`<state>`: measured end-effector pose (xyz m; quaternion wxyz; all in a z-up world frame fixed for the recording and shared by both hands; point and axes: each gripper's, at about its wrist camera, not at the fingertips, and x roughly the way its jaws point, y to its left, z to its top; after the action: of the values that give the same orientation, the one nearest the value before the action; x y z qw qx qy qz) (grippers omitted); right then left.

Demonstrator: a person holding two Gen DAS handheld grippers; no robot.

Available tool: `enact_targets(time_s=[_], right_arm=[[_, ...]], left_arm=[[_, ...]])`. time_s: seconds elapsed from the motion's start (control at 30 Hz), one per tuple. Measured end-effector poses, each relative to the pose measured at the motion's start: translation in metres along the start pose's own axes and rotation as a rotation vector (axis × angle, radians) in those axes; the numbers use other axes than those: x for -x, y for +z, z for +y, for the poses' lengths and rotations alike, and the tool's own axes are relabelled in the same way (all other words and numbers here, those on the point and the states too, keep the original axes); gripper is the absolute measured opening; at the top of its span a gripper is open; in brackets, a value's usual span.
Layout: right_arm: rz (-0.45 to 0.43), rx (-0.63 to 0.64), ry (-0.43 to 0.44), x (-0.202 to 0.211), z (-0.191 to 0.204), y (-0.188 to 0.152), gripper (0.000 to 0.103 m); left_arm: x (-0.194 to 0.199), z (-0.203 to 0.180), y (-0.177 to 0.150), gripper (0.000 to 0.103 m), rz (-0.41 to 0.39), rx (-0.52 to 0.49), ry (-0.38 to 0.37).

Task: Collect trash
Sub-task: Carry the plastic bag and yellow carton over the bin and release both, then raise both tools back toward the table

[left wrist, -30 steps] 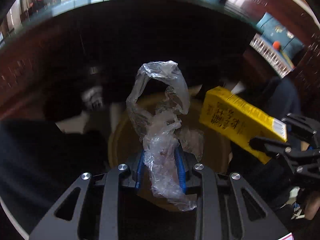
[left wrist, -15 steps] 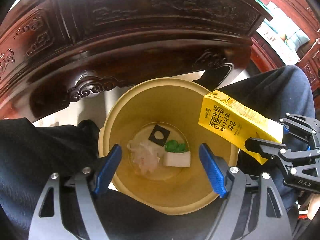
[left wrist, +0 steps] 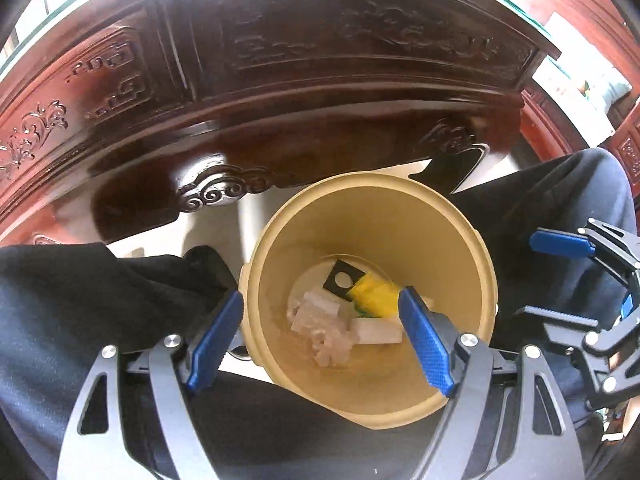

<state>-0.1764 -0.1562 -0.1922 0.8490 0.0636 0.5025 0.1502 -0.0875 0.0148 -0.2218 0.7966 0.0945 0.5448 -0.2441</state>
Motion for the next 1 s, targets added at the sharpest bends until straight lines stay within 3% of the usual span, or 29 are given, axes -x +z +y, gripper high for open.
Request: enact_targets(time_s=[0.23,0.6,0.7,0.73,1.0], right_arm=[[-0.039,0.007,-0.026,0.013,0.002,0.002,0.078],[-0.195,0.054,-0.068,0.043,0.012,0.015,0.089],[-0.282,0.093,-0.11,0.062,0.016,0.026,0.093],[-0.311,0.102,-0.124,0.069,0.016,0.031,0.094],[-0.612,0.076,-0.189,0.132,0.01,0.095,0.095]], left_arm=[[0.009,0.005,0.004,0.079,-0.026,0.01,0.002],[0.045,0.007,0.021,0.079,-0.116,0.02,0.007],[0.065,0.01,0.034,0.08,-0.182,0.028,0.016],[0.074,0.012,0.039,0.087,-0.211,0.034,0.022],[0.16,0.013,0.105,0.096,-0.511,0.017,0.074]])
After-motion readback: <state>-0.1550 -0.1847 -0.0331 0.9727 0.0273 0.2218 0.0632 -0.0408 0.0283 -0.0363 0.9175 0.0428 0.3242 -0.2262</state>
